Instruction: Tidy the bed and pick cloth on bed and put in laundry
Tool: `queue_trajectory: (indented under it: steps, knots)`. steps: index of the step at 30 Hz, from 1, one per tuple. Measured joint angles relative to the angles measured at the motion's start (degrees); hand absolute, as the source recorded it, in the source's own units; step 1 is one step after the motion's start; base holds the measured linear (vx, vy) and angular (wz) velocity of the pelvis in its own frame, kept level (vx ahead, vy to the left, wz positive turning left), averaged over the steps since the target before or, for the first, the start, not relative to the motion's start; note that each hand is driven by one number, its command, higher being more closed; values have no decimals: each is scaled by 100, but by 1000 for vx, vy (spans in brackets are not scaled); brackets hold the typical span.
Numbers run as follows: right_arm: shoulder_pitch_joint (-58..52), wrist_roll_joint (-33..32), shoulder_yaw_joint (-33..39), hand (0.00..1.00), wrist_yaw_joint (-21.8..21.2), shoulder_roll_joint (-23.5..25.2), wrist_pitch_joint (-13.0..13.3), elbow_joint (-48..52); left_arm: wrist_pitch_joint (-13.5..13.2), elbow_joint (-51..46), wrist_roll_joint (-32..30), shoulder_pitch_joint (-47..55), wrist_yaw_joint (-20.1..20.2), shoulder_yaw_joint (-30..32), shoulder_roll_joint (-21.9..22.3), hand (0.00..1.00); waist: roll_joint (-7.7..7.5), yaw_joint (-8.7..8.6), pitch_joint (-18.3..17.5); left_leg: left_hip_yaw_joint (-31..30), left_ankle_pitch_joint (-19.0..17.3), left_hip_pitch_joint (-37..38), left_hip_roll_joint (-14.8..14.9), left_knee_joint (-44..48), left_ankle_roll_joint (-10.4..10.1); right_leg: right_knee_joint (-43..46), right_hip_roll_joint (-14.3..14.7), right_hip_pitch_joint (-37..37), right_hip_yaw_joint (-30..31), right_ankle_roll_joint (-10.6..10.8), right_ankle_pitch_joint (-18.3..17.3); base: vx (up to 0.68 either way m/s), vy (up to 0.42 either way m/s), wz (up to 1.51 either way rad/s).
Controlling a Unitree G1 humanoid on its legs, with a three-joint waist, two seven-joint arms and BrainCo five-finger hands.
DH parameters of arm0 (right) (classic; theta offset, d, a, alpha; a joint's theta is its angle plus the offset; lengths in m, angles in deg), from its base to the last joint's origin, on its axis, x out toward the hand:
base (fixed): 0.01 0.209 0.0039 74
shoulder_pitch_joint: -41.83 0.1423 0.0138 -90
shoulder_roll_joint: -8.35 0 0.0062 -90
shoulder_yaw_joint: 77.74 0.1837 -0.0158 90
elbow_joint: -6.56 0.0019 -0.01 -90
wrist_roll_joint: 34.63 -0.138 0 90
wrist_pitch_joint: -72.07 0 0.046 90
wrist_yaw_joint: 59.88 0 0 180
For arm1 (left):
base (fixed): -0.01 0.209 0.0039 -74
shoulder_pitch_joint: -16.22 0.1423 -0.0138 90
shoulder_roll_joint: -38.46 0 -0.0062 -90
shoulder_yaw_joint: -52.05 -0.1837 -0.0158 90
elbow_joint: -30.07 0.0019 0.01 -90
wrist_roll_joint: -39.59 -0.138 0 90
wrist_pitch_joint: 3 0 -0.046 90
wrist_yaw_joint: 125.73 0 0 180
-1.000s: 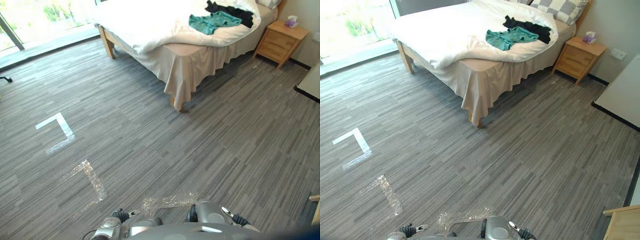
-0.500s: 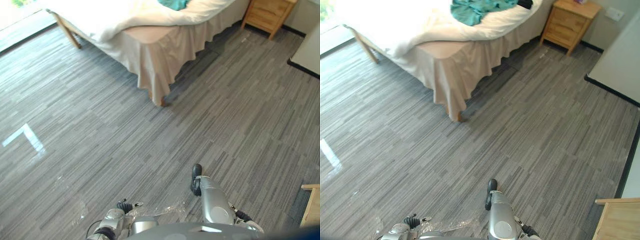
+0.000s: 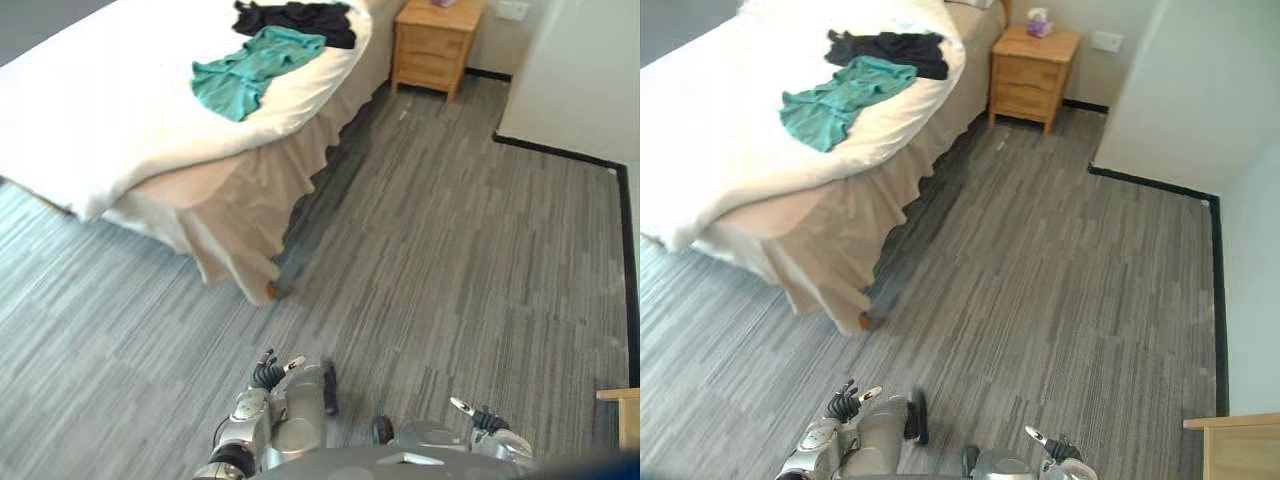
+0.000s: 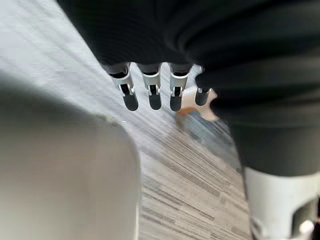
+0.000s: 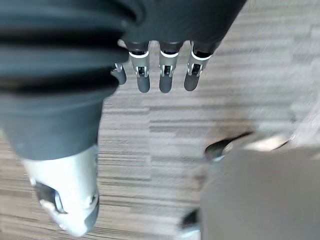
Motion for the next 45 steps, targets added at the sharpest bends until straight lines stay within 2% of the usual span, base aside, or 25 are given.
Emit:
queue_trajectory:
  steps: [1,2,3,4,6,7,8,9,10,11,12,15,16,18,21,24,25,27,29,32,35,39,41,43,45]
  knots:
    - [-17,0,0,0,-3,-1,1,28,11,2,50,-5,-1,-1,1,0,2,-2,1,125,42,-7,11,-88,30,-34,2,87,11,33,-50,627,247,-23]
    - [-122,4,-4,0,-13,0,6,58,32,25,160,-15,-6,-8,3,0,46,9,-19,587,182,-6,88,-163,292,-42,2,365,17,115,-291,643,265,-8]
    - [-133,14,-110,0,-16,53,7,48,30,112,207,-80,-8,-9,-75,0,-49,25,-31,982,716,94,78,-8,892,6,-142,561,-27,188,-468,649,263,5]
    - [-125,19,-160,0,-20,57,11,51,35,159,221,-133,-15,-14,-90,0,-102,-9,-52,1107,736,79,43,58,940,44,-217,559,-91,199,-474,648,263,30]
    - [18,254,-246,0,-47,60,8,50,31,190,421,-302,-122,-37,1,0,-144,11,-80,1229,229,22,-207,506,1415,574,-544,364,-253,463,-308,618,296,23]
    - [35,314,-244,0,-55,46,7,46,58,198,429,-315,-146,-31,4,0,-173,15,-94,1237,87,60,-277,607,1478,774,-634,341,-265,509,-288,721,381,15]
    - [108,483,-236,0,-75,85,-1,9,136,207,429,-304,-175,-47,4,0,-234,7,-130,1246,-211,219,-451,801,1624,1598,-836,156,-355,792,-287,709,366,22]
    - [194,584,-213,0,-93,117,10,-72,172,216,423,-270,-204,-59,0,0,-294,18,-173,1200,-535,452,-617,934,1621,2931,-1027,-293,-457,1323,-87,582,296,25]
    - [227,626,-215,0,-100,127,21,-87,174,219,421,-249,-206,-80,1,0,-312,9,-209,1109,-701,535,-699,1006,1600,3620,-1137,-565,-458,1683,72,550,236,38]
    - [235,638,-220,0,-130,163,109,-72,186,227,421,-238,-210,-206,7,0,-330,-26,-256,924,-907,743,-862,1070,1605,4762,-1329,-1055,-479,1890,66,525,183,80]
    - [283,643,-225,0,-133,167,192,-19,194,228,430,-224,-227,-347,53,0,-325,-120,-269,633,-966,1037,-1032,959,1605,5368,-1447,-1425,-604,1750,-192,625,207,100]
    - [331,639,-242,0,-120,146,324,50,192,232,519,-213,-262,-579,94,0,-225,-203,-279,-117,-945,1714,-1172,498,1582,5298,-1397,-1999,-846,1477,-659,447,56,143]
    - [311,576,-295,0,-110,132,367,144,192,238,558,-195,-258,-740,95,0,-189,-301,-267,-655,-932,2100,-1138,302,1560,4730,-1253,-2238,-817,1322,-831,426,-79,209]
    - [217,552,-371,0,-84,126,393,306,192,239,594,-205,-262,-741,116,0,-131,-391,-277,-1376,-980,2379,-1066,154,1498,3767,-1110,-2637,-531,1286,-781,390,-148,220]
    - [165,446,-393,0,-51,147,435,356,195,348,585,-99,-259,-604,109,0,-198,-395,-332,-2597,-1403,2649,-954,377,1294,1703,-1060,-3037,429,1336,160,420,-300,186]
    - [146,446,-623,0,-8,192,430,269,121,231,533,78,-234,-3,90,0,-392,-264,-463,-3046,-2015,2787,-908,855,937,970,-1056,-3052,562,1279,746,544,-450,121]
    - [176,427,-621,0,-10,200,406,255,100,224,535,126,-231,103,83,0,-414,-253,-486,-3108,-2152,2835,-796,949,816,1058,-1026,-2976,544,1273,1262,430,-377,99]
    - [338,404,-695,0,-32,132,250,215,86,219,538,225,-207,221,223,0,-50,-217,-526,-2547,-1989,2897,-170,916,380,1309,-746,-2835,-24,845,1191,544,-480,101]
    - [443,419,-796,0,-116,117,118,135,94,213,598,212,-194,218,246,0,13,-172,-525,-2294,-1673,2884,69,974,128,1290,-698,-2589,-438,621,1035,439,-423,86]
    - [433,417,-865,0,-145,132,-38,83,84,111,654,198,-199,201,239,0,-69,-123,-485,-1607,-1135,2727,382,1238,-85,948,-767,-2068,-1024,421,901,293,-347,97]
    - [393,470,-862,0,-129,76,-214,20,94,29,695,200,-196,163,278,0,-117,-136,-455,-611,-1107,2523,629,1150,-105,550,-869,-1650,-1560,392,888,112,-157,94]
    - [405,473,-867,0,-112,53,-303,-73,122,-23,801,250,-150,171,272,0,-55,-99,-477,-352,-929,2427,529,198,-93,267,-949,-1421,-1844,519,925,-31,40,54]
    - [399,466,-880,0,-101,7,-315,-83,164,-9,816,272,-107,178,261,0,42,-104,-525,-326,-805,2363,495,30,-115,19,-954,-1288,-1854,722,1073,-27,153,3]
    - [332,441,-866,0,-62,101,-370,-83,272,-1,964,312,-126,178,103,0,-113,-57,-613,-201,-786,2364,296,-132,-16,-584,-1040,-1119,-1800,797,1475,33,153,-7]
    - [330,350,-861,0,-35,122,-376,-74,302,2,1116,329,-127,175,54,0,-189,-83,-660,-199,-749,2399,214,-223,25,-669,-1094,-1088,-1802,841,1524,34,89,-3]
